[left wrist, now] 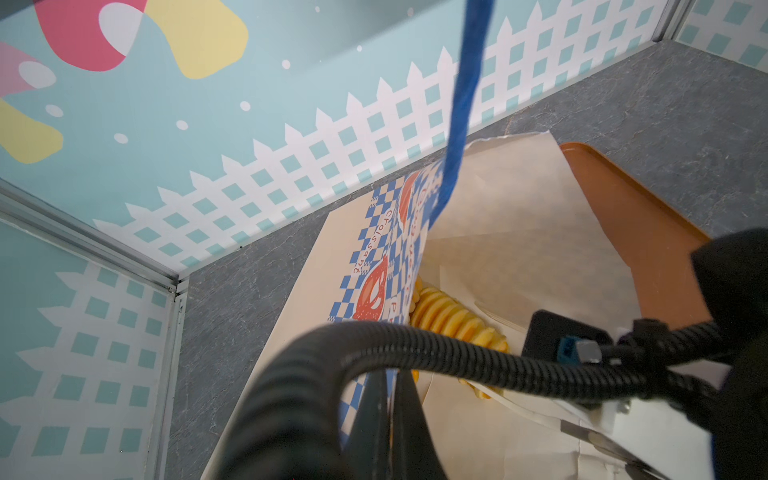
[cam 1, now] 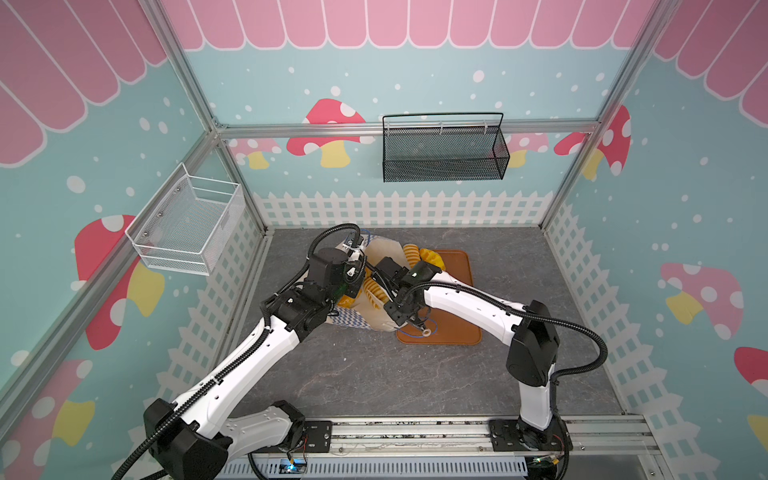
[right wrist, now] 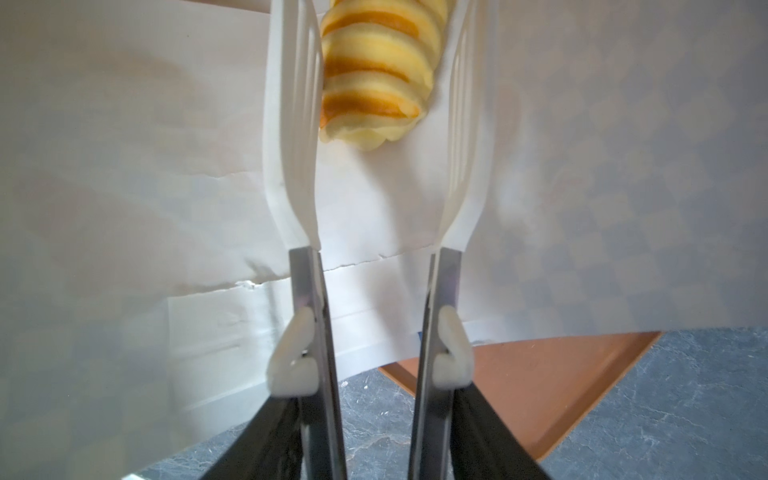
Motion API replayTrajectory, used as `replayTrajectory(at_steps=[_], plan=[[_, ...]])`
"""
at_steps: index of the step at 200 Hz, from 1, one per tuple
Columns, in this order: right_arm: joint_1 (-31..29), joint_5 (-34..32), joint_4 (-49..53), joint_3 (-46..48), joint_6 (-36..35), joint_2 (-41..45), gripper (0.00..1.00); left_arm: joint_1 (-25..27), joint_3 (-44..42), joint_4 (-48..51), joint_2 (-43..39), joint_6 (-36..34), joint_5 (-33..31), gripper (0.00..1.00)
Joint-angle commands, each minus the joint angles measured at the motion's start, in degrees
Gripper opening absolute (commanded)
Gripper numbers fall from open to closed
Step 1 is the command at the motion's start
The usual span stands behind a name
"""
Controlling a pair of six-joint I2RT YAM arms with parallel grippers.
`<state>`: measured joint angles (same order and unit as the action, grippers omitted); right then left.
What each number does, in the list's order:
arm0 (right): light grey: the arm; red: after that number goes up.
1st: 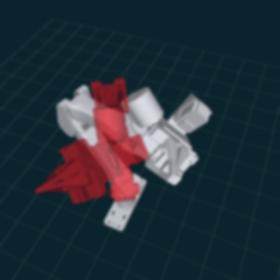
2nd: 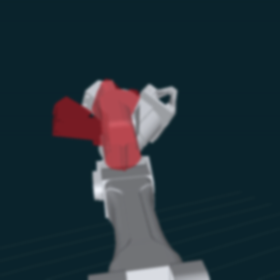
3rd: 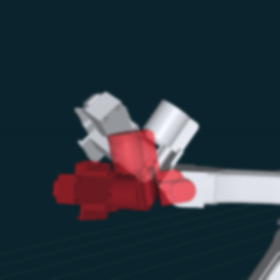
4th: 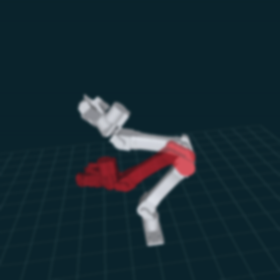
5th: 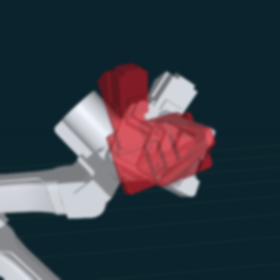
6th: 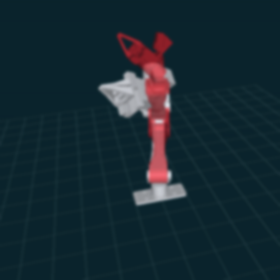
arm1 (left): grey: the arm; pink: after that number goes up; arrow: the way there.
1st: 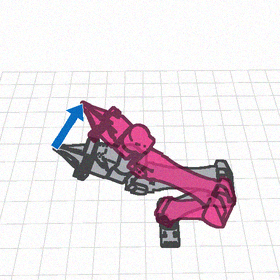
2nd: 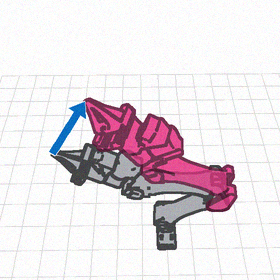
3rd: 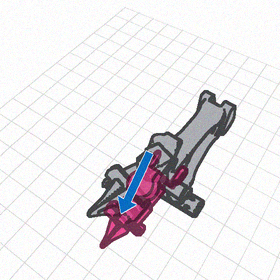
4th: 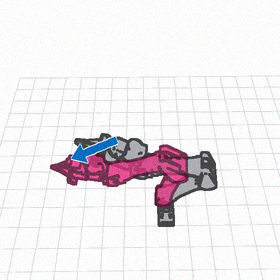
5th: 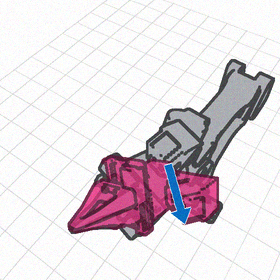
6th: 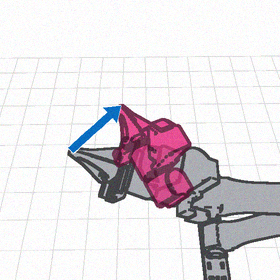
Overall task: Take the fake bread out of the paper bag
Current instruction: 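Close the tongs on a yellow twisted bread inside the bag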
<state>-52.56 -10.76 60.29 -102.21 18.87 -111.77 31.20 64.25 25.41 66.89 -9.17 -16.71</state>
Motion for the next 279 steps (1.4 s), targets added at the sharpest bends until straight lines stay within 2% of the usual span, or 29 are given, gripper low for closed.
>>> replayTrajectory(at_steps=[1,118,200,219,279], plan=[[-0.35,0.96,0.35,-2.65,0.11,2.51,0.54,-0.02,0.66,-0.62,-0.54,0.39,0.58,0.00],[-0.35,3.46,0.93,-5.77,-0.68,-2.34,0.57,0.00,0.39,-0.62,-0.93,0.12,0.63,0.00],[0.28,-0.43,-0.53,-8.81,-1.55,-8.08,0.58,-0.03,0.24,-0.76,-0.93,1.18,1.85,0.00],[0.38,-2.33,-0.44,-9.08,-1.81,-8.71,0.56,0.00,-0.05,-0.81,-1.32,1.00,1.68,0.00],[0.35,-6.21,0.35,-8.41,-3.74,-5.44,0.42,-0.18,-0.37,-0.92,-1.37,0.55,0.57,0.00]])
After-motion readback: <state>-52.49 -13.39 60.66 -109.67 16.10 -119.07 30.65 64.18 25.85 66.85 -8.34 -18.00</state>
